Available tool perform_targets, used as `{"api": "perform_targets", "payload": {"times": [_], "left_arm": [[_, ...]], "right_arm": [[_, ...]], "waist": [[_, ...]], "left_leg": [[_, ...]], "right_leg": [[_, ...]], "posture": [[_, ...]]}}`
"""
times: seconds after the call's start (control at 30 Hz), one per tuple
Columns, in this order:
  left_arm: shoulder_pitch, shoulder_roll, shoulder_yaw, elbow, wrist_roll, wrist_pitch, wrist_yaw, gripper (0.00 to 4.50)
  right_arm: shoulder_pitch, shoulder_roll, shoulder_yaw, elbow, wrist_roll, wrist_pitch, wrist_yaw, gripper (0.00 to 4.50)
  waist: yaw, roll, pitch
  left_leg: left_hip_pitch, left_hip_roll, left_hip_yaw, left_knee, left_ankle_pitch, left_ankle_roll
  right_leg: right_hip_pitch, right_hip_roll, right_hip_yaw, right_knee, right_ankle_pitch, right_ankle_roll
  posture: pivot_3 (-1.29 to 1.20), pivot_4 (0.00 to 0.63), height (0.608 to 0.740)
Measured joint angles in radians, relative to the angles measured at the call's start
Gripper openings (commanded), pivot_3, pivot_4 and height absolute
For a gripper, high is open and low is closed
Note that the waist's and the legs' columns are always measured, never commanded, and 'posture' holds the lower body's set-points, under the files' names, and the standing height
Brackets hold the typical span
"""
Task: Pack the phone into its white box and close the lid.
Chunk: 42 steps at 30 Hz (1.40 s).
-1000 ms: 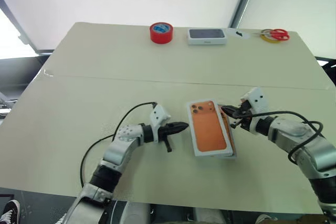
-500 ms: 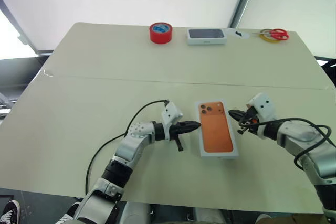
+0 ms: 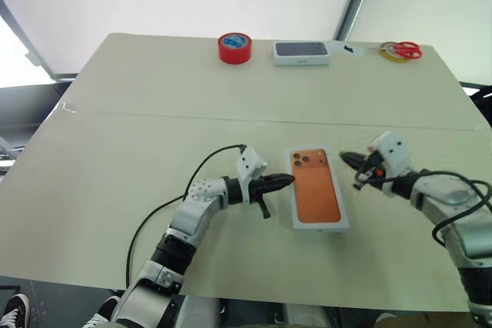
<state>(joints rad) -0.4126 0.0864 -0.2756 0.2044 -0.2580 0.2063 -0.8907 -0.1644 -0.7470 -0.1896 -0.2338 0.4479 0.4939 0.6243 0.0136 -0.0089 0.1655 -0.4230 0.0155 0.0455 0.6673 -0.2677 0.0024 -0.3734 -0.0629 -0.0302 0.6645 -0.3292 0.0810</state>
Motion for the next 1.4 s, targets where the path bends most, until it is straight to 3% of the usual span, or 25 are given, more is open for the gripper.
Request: {"api": "perform_targets", "payload": {"times": [0.1, 0.2, 0.4, 0.53, 0.73, 0.8, 0.93, 1.4], "left_arm": [[-0.011, -0.006, 0.021, 0.000, -0.009, -0.002, 0.003, 0.00], [-0.015, -0.007, 0.025, -0.002, -0.012, -0.008, 0.005, 0.00], [0.005, -0.001, 0.025, -0.020, -0.013, -0.010, 0.004, 0.00], [0.017, 0.006, 0.025, -0.024, -0.013, -0.001, 0.003, 0.00], [0.016, 0.008, 0.023, -0.025, -0.011, 0.010, 0.018, 0.00], [0.016, 0.038, 0.002, -0.024, 0.015, 0.019, 0.015, 0.00], [0.016, 0.100, -0.063, -0.026, 0.074, -0.004, -0.022, 0.00], [-0.044, 0.034, -0.078, 0.069, 0.104, -0.037, -0.025, 0.00]], "right_arm": [[-0.002, 0.020, -0.026, -0.052, 0.077, 0.010, 0.046, 0.05], [0.051, 0.019, 0.030, -0.117, 0.070, 0.016, 0.082, 0.05], [0.085, -0.078, 0.185, -0.091, -0.174, -0.064, 0.060, 0.05], [0.085, -0.079, 0.185, -0.079, -0.206, -0.066, 0.056, 0.05], [0.079, -0.044, 0.163, -0.082, -0.196, -0.062, 0.060, 0.05], [0.064, 0.003, 0.122, -0.060, -0.145, -0.017, 0.050, 0.05], [0.054, -0.023, 0.056, 0.012, -0.157, -0.026, 0.045, 0.05], [0.164, -0.084, 0.002, -0.038, -0.086, -0.020, 0.219, 0.05]], "waist": [[0.000, 0.000, 0.000], [0.000, 0.000, 0.000], [0.002, 0.000, -0.002], [0.008, 0.000, -0.002], [0.006, 0.000, -0.002], [-0.001, 0.000, -0.002], [0.003, 0.000, -0.002], [0.000, 0.001, -0.001]], "left_leg": [[0.000, 0.000, 0.000, 0.000, 0.000, 0.000], [0.000, 0.000, 0.000, 0.000, 0.000, 0.000], [0.005, -0.001, -0.001, 0.000, 0.000, 0.000], [0.014, -0.001, -0.001, 0.000, -0.002, 0.002], [0.014, 0.000, -0.001, -0.001, -0.002, 0.002], [0.014, 0.000, -0.001, -0.001, -0.002, 0.002], [0.014, -0.001, -0.001, -0.002, -0.002, 0.002], [0.014, -0.001, -0.001, -0.002, -0.002, 0.003]], "right_leg": [[0.000, 0.000, 0.000, 0.000, 0.000, 0.000], [0.000, 0.000, 0.000, 0.000, 0.000, 0.000], [0.006, 0.000, 0.000, -0.001, 0.000, 0.000], [0.016, -0.001, -0.001, -0.004, 0.000, 0.000], [0.016, -0.001, -0.001, -0.004, 0.000, 0.000], [0.016, -0.001, 0.000, -0.004, 0.000, 0.000], [0.016, -0.001, -0.001, -0.004, 0.000, 0.000], [0.015, -0.002, 0.000, -0.004, 0.000, 0.000]], "posture": [[0.00, 0.150, 0.740], [0.00, 0.150, 0.740], [0.00, 0.150, 0.740], [0.00, 0.150, 0.740], [0.00, 0.150, 0.740], [0.00, 0.150, 0.740], [0.00, 0.150, 0.740], [0.00, 0.150, 0.740]]}}
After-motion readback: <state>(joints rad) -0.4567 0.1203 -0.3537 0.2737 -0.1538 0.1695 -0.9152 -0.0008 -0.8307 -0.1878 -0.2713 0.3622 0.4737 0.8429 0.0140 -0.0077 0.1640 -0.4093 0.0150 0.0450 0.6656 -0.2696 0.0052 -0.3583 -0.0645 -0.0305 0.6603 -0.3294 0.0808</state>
